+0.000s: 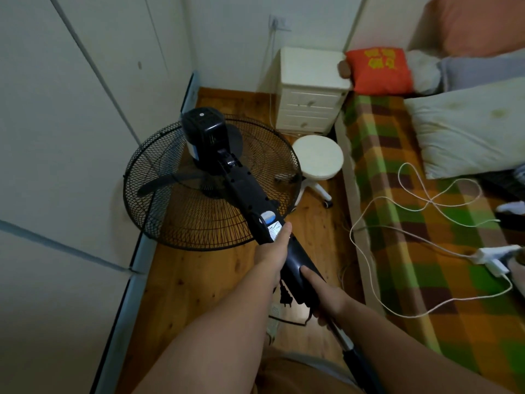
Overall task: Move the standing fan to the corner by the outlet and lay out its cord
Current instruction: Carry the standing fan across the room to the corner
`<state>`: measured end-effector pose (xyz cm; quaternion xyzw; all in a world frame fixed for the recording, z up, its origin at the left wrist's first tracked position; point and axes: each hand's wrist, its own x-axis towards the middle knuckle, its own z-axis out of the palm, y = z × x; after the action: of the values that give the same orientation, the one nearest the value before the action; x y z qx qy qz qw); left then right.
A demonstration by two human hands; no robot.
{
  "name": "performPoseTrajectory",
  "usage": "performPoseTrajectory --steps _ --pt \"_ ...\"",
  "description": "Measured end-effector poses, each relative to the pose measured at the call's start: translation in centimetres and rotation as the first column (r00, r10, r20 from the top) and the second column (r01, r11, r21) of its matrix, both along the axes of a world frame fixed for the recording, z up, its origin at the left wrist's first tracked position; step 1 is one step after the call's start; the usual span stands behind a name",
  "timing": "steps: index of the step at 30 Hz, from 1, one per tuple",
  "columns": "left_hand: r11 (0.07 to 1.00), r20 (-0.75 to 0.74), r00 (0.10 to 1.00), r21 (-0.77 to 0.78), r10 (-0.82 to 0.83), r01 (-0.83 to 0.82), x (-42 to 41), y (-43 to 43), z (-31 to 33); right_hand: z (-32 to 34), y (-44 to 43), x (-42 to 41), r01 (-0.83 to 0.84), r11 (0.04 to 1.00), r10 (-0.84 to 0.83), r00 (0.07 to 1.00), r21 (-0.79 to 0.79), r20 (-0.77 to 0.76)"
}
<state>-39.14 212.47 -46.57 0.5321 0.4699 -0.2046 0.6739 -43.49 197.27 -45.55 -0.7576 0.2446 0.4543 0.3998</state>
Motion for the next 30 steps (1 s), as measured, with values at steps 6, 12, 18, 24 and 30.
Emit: performPoseTrajectory --steps 6,12,18,24,30 --pt "1.0 0.026 0.999 -0.009 -0.03 0.03 4.7 2.6 0.9 0.6 2.7 4.4 0.041 0.999 -0.042 0.999 0.017 0.02" --pt "0.996 0.051 0.995 -0.027 -0.086 0.088 10.3 6.4 1.0 1.0 6.9 9.3 0.052 0.998 -0.052 0.999 -0.025 0.009" --pt "0.989 0.053 0.989 -0.044 -0.14 0.142 17.4 12.0 1.5 1.7 12.7 15.2 0.112 0.991 -0.11 0.994 -0.078 0.028" --pt "0.98 0.077 0.977 -0.002 -0.197 0.198 22.6 16.7 1.6 2.5 18.2 19.3 0.162 0.986 -0.16 0.986 -0.028 0.051" --pt "0.968 0.109 0.964 -0.026 -0.244 0.248 26.1 18.5 1.3 2.3 20.5 22.2 0.228 0.974 -0.227 0.972 -0.006 0.066"
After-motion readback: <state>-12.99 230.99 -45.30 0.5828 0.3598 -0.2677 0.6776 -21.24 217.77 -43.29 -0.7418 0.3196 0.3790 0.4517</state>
